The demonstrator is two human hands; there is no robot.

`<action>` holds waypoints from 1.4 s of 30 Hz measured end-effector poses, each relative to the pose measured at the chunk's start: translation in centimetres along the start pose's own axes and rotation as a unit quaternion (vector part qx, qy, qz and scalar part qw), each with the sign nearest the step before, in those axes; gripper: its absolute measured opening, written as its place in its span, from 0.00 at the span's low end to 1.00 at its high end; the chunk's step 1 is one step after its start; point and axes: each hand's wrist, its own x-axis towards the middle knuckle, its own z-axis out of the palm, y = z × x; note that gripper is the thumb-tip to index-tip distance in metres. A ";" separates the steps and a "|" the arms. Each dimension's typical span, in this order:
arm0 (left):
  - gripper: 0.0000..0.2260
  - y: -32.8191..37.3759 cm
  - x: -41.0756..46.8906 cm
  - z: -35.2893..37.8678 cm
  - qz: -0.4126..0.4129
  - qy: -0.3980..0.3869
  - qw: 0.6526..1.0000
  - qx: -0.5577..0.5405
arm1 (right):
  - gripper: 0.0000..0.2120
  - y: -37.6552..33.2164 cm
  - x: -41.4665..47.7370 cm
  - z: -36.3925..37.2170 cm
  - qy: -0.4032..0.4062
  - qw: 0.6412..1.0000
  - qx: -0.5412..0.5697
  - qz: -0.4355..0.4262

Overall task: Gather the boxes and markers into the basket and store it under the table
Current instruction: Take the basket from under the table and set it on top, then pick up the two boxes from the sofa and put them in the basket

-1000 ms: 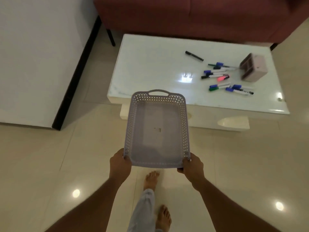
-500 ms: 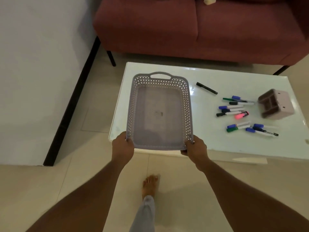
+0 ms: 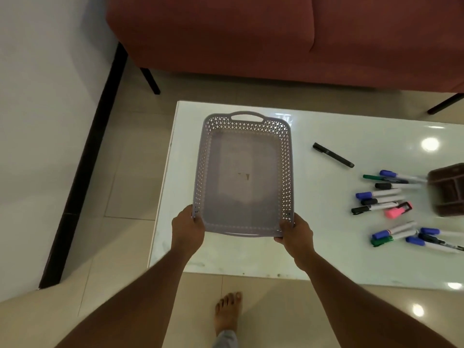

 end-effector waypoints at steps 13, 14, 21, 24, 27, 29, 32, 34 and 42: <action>0.11 1.0 -1.8 1.2 -0.071 0.005 0.994 0.087 | 0.22 0.1 -1.6 -0.5 -0.057 0.995 -0.048 0.063; 0.13 1.2 -2.4 1.3 -0.080 0.011 0.990 0.112 | 0.27 0.4 -1.9 -0.7 -0.059 0.995 -0.056 0.058; 0.22 3.2 -12.6 3.5 0.048 0.037 0.931 0.361 | 0.29 2.6 -7.9 -6.2 -0.096 0.981 -0.163 -0.028; 0.14 4.1 -17.9 5.1 0.205 0.018 0.883 0.421 | 0.27 4.6 -11.2 -10.2 -0.123 0.968 -0.211 -0.062; 0.12 6.2 -23.8 6.1 0.275 0.022 0.867 0.416 | 0.27 6.2 -15.4 -14.9 -0.131 0.951 -0.260 -0.098; 0.11 7.8 -28.0 5.8 0.300 0.032 0.861 0.409 | 0.27 6.5 -18.4 -17.8 -0.133 0.940 -0.289 -0.125; 0.12 9.5 -32.8 4.3 0.326 0.031 0.850 0.413 | 0.28 5.6 -22.0 -21.1 -0.126 0.932 -0.302 -0.156; 0.12 10.5 -35.1 2.0 0.334 0.049 0.843 0.420 | 0.28 3.9 -24.2 -22.5 -0.117 0.929 -0.301 -0.179; 0.12 11.7 -37.1 -11.1 0.339 0.103 0.832 0.427 | 0.27 -4.0 -31.5 -21.3 -0.098 0.919 -0.285 -0.255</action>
